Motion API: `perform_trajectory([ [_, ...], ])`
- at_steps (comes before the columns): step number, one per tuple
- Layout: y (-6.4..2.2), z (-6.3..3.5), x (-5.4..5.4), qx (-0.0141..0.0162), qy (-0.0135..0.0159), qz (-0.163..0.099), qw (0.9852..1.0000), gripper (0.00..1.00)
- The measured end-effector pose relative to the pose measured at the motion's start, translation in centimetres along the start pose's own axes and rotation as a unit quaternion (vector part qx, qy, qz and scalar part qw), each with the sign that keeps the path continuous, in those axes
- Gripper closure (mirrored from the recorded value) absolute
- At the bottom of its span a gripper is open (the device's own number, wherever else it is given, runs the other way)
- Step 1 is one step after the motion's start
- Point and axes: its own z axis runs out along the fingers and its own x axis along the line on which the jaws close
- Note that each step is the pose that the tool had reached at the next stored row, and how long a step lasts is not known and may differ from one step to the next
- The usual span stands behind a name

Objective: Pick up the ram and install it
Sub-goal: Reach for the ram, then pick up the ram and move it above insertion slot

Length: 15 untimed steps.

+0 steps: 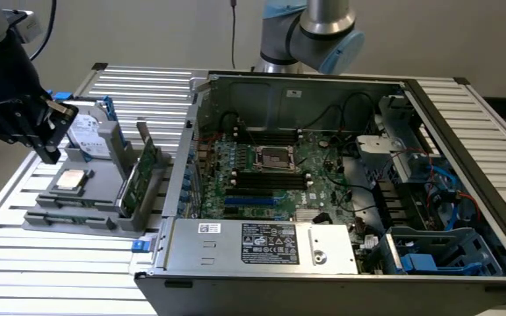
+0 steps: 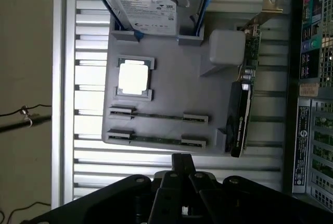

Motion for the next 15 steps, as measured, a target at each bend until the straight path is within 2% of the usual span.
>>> perform_trajectory([
  [13,0.00,0.00,0.00,0.0000,0.0000,0.000,1.0000,0.89],
  [15,-0.01,0.01,0.03,0.0000,-0.0016,-0.003,1.0000,0.89],
])
